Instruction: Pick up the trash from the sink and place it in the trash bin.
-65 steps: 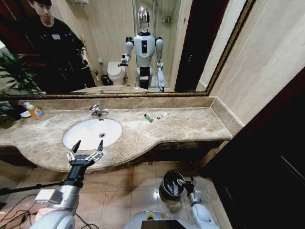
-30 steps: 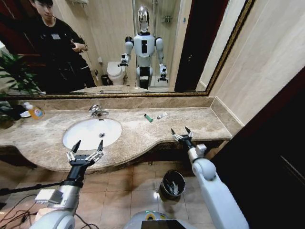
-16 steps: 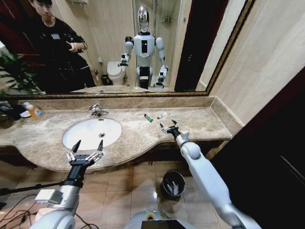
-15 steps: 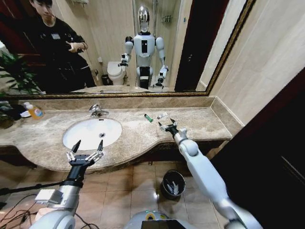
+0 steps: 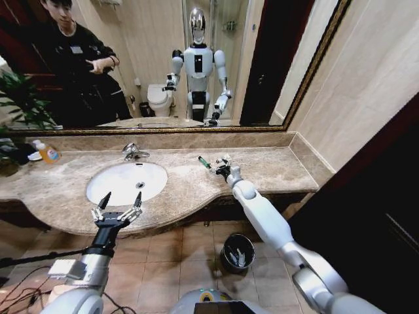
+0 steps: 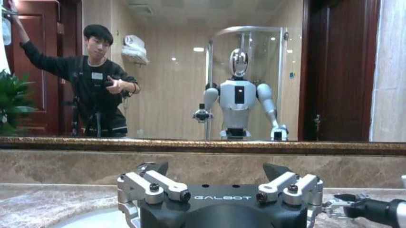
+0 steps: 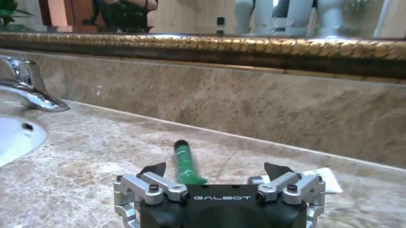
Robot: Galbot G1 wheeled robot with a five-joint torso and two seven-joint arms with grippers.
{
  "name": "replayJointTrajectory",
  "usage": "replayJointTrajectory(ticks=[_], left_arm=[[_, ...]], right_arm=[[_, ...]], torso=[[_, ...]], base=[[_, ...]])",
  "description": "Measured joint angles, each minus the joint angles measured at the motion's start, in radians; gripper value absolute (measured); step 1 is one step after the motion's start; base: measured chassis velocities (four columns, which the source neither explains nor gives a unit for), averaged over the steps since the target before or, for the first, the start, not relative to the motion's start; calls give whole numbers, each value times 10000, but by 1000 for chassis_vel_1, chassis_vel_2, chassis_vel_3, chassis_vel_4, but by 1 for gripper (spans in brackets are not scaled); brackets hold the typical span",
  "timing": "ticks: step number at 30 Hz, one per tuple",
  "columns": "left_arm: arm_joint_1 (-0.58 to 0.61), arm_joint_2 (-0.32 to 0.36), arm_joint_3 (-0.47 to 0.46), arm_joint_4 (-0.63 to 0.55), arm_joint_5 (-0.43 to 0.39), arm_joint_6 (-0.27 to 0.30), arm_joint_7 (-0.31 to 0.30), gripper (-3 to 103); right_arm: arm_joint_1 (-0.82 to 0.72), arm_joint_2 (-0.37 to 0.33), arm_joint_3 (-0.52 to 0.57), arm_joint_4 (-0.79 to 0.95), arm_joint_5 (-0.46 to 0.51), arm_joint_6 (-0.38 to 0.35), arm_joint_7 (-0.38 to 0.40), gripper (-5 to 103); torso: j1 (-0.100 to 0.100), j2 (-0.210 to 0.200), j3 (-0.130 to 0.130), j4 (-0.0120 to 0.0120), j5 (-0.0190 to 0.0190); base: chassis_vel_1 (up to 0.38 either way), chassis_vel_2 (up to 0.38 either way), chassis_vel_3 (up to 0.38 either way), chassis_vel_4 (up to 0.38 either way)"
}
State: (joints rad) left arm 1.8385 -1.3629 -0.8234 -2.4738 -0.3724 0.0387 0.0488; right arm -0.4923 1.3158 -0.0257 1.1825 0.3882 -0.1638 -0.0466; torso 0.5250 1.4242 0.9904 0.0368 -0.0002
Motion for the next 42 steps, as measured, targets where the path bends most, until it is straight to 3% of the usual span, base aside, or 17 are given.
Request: replayJointTrajectory(ticks=[12,15,19,21,23,25,27,30,31,32,34,36,38,42], left_arm=[[0,0,0,0,0,0,0,100],[-1,0,0,0,0,0,0,100],[0,0,0,0,0,0,0,100],[0,0,0,0,0,0,0,100],[-1,0,0,0,0,0,0,100],[0,0,0,0,0,0,0,100],[0,0,0,0,0,0,0,100],[0,0,0,0,0,0,0,100],[-1,0,0,0,0,0,0,100],[-1,0,0,0,0,0,0,100],[0,0,0,0,0,1,0,100],[0,0,0,0,0,0,0,100],[0,0,0,0,0,0,0,100],[0,0,0,0,0,0,0,100]], right_arm=[[475,348,-687,-629,834,-104,17,97],[469,395,-693,-667,876,-106,-1,90],[394,464,-686,-718,877,-88,-8,68],[382,469,-686,-725,873,-80,-8,68],[366,475,-685,-726,860,-72,-6,51],[366,477,-686,-725,859,-71,-4,51],[362,495,-673,-716,850,-69,4,40],[346,506,-657,-708,844,-60,15,34],[321,508,-651,-694,830,-44,20,23],[321,508,-651,-694,830,-44,20,23],[281,501,-643,-633,814,-35,41,13],[275,496,-643,-620,812,-34,41,13],[257,462,-642,-553,806,-33,50,3],[199,420,-621,-378,807,-53,94,0]], torso=[[0,1,0,1,0],[0,1,0,0,0],[0,1,0,0,2],[0,1,0,0,2],[0,1,0,0,1],[0,1,0,0,2],[0,1,0,0,2],[0,1,0,0,2],[0,1,0,0,2],[0,1,0,0,2],[0,1,0,0,3],[0,1,0,0,2],[0,1,0,0,2],[0,1,0,0,2]], base=[[0,0,0,0],[0,0,0,0],[0,0,0,0],[0,0,0,0],[0,0,0,0],[0,0,0,0],[0,0,0,0],[0,0,0,0],[0,0,0,0],[0,0,0,0],[0,0,0,0],[0,0,0,0],[0,0,0,0],[0,0,0,0]])
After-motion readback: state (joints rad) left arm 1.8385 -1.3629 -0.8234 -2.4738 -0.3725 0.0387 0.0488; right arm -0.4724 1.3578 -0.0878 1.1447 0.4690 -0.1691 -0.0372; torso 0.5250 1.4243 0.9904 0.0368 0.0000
